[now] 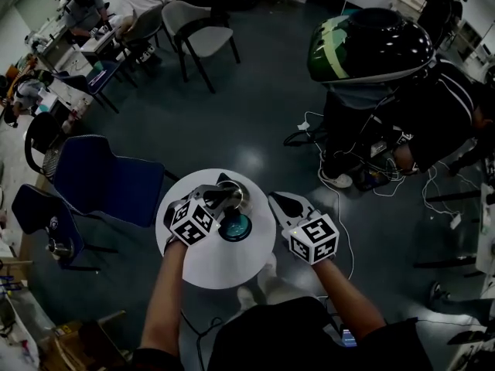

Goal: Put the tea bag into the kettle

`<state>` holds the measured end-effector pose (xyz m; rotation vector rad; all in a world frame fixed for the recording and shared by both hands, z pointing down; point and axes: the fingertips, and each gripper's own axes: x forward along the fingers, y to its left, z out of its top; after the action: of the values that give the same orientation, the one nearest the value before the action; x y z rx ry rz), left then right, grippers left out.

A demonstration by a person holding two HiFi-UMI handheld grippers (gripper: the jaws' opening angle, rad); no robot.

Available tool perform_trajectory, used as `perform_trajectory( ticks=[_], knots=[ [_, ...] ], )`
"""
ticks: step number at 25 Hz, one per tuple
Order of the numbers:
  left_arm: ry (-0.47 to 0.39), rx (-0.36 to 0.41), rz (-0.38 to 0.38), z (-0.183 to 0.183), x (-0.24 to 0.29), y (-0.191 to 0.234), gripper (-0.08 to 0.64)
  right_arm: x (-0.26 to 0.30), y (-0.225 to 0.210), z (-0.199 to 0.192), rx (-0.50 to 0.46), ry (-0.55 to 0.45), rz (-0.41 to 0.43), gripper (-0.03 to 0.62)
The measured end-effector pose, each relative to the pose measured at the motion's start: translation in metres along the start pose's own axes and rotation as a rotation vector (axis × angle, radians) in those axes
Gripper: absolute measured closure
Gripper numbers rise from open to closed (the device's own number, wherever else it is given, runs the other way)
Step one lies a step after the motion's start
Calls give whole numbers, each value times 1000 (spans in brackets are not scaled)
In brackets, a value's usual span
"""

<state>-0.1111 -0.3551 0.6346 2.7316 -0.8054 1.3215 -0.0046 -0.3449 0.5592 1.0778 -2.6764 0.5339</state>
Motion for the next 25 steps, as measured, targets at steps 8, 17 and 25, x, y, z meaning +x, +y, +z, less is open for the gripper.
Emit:
perform_trajectory(
  ticks=[8, 17, 25],
  knots=[
    [4, -14, -11, -5, 16, -2, 520, -2, -8, -16, 12, 24, -8, 575],
    [27, -16, -21, -6, 30, -6, 520, -8, -22, -25, 31, 44, -16, 575],
    [50, -20, -36, -12, 39, -8, 520, -13, -31, -32, 44, 58, -23, 575]
  ],
)
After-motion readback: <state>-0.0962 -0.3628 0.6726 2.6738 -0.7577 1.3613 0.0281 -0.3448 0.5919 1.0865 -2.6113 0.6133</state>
